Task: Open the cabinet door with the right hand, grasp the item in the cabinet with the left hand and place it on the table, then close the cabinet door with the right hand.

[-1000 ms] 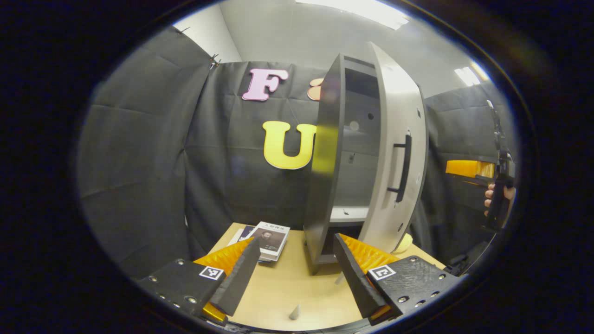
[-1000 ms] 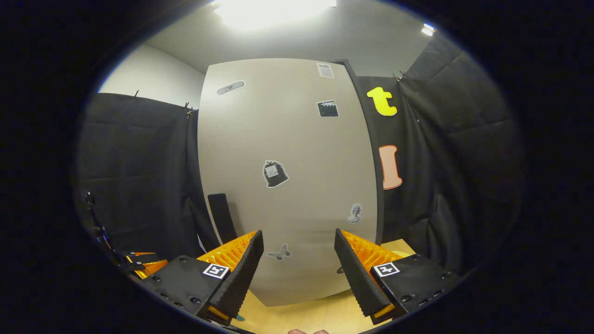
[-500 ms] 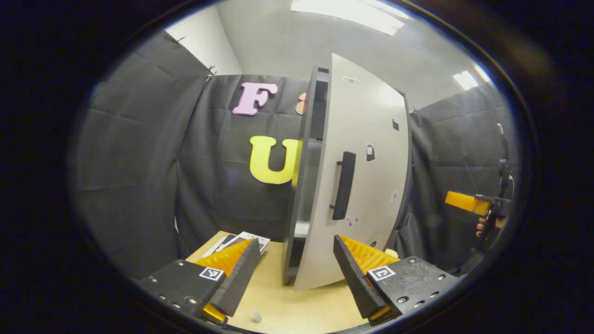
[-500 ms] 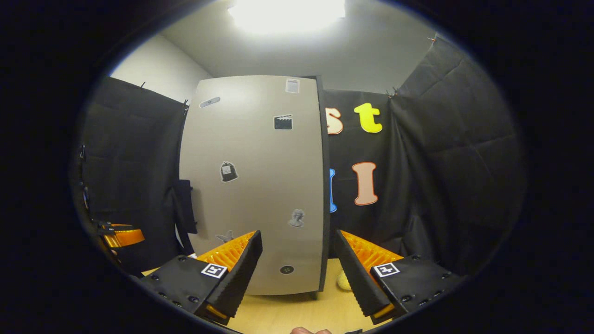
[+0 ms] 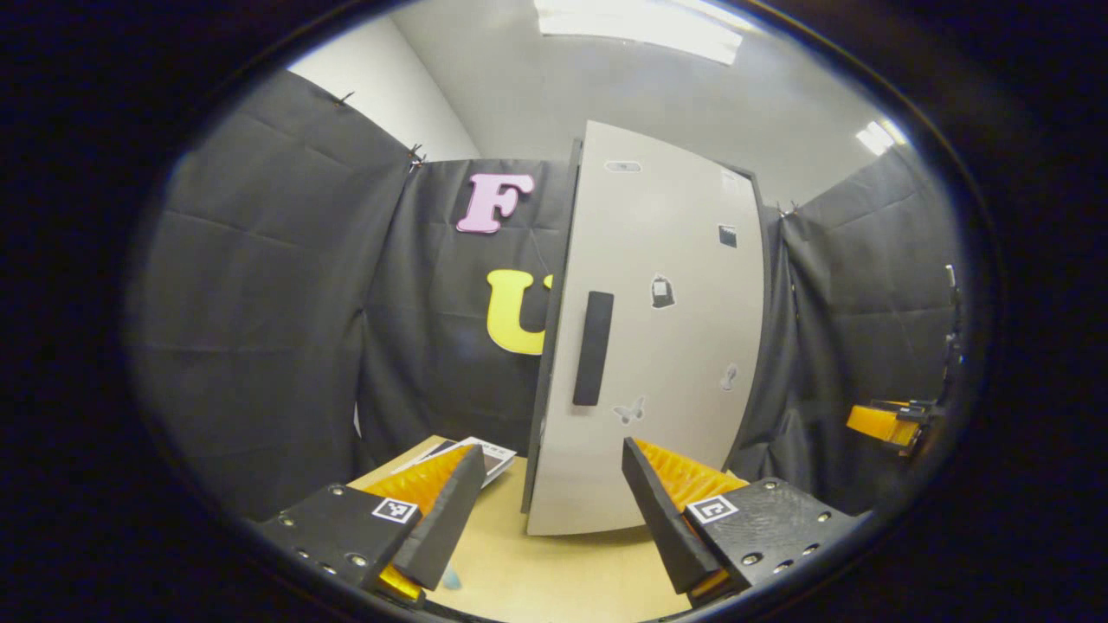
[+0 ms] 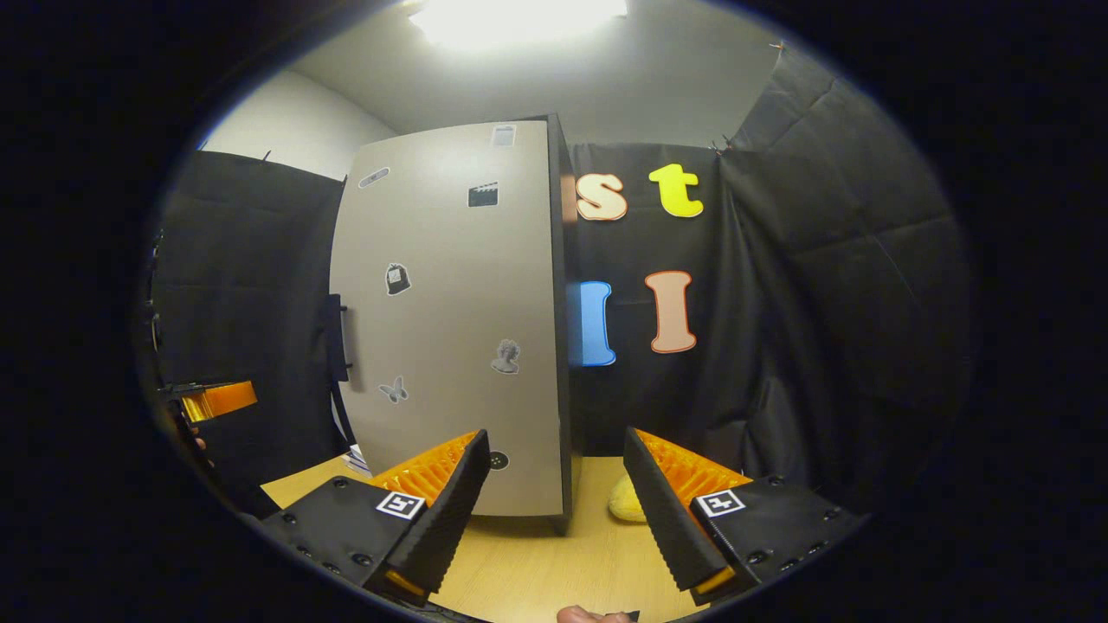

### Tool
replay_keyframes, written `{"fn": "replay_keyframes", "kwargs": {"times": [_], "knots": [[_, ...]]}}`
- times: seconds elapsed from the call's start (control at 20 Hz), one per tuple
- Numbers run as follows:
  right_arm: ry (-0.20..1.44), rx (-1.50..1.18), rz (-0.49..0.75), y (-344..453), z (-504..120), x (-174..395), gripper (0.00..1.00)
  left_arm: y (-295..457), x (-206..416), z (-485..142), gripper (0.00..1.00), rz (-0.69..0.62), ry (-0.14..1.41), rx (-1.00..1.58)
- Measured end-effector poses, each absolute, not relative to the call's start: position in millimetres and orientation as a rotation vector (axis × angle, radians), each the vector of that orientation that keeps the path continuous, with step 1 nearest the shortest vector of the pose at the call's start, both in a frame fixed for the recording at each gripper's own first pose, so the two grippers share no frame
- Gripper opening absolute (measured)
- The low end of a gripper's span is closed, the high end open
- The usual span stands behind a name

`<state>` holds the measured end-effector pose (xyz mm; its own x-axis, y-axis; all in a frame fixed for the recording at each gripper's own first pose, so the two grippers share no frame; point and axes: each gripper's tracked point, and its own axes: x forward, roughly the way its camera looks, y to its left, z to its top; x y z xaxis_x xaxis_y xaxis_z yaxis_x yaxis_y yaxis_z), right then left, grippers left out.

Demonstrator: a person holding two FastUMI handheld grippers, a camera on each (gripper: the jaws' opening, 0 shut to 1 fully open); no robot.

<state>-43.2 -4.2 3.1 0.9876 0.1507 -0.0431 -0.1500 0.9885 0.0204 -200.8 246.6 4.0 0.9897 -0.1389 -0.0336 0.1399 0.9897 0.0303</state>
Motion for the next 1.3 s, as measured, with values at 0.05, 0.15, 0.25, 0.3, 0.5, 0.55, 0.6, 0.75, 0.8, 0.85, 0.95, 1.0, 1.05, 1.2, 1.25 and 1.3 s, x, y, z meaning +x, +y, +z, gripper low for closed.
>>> {"fn": "replay_keyframes", "kwargs": {"times": [0.05, 0.15, 0.25, 0.3, 0.5, 0.55, 0.6, 0.75, 0.8, 0.85, 0.95, 1.0, 1.05, 1.2, 1.25, 1.3], "knots": [[0.042, 0.020, 0.156, -6.4, 3.4, -44.2, 0.98, 245.4, -205.0, 5.9, 0.97, -0.139, 0.023, 0.037], [0.021, 0.020, 0.170, -8.5, 8.0, -44.9, 0.98, 240.0, -208.4, 5.6, 0.95, -0.143, 0.010, 0.046], [0.031, 0.015, 0.176, -8.9, 3.3, -41.2, 0.98, 235.7, -207.7, 1.0, 0.95, -0.143, 0.020, 0.042], [0.044, 0.016, 0.180, -7.6, 0.2, -38.2, 0.98, 235.3, -207.0, -0.8, 0.95, -0.139, 0.028, 0.039], [0.085, 0.032, 0.178, 1.6, -6.7, -25.1, 0.98, 244.9, -198.4, 2.8, 0.96, -0.136, 0.034, 0.072], [0.090, 0.035, 0.171, 3.6, -7.7, -20.5, 0.98, 249.3, -196.2, 4.1, 0.95, -0.132, 0.038, 0.067], [0.094, 0.042, 0.158, 5.2, -7.6, -15.3, 0.98, 250.5, -191.5, 6.4, 0.96, -0.143, 0.042, 0.051], [0.113, 0.087, 0.141, 17.2, -2.5, -0.9, 0.98, 263.8, -177.4, 11.8, 0.95, -0.158, 0.050, 0.038], [0.107, 0.096, 0.136, 19.9, 2.2, 4.2, 0.98, 269.4, -173.2, 13.6, 0.95, -0.160, 0.058, 0.042], [0.099, 0.096, 0.123, 20.5, 5.3, 9.3, 0.98, 271.5, -168.6, 15.6, 0.96, -0.167, 0.057, 0.043], [0.102, 0.097, 0.086, 20.4, 4.8, 20.4, 0.98, 277.2, -163.3, 19.1, 0.96, -0.181, 0.057, 0.034], [0.110, 0.110, 0.072, 22.1, 3.6, 25.9, 0.97, 282.9, -163.9, 18.3, 0.96, -0.184, 0.061, 0.033], [0.116, 0.125, 0.061, 25.2, 2.2, 31.5, 0.97, 288.3, -164.7, 16.7, 0.96, -0.183, 0.062, 0.033], [0.149, 0.180, 0.054, 42.2, -5.3, 34.4, 0.92, 310.6, -165.9, 8.9, 0.97, -0.169, 0.074, 0.022], [0.152, 0.185, 0.050, 47.0, -6.1, 37.7, 0.97, 317.7, -165.0, 5.7, 0.97, -0.165, 0.081, 0.018], [0.154, 0.182, 0.044, 50.9, -6.4, 41.6, 0.97, 324.4, -163.7, 4.6, 0.96, -0.165, 0.085, 0.019]]}}
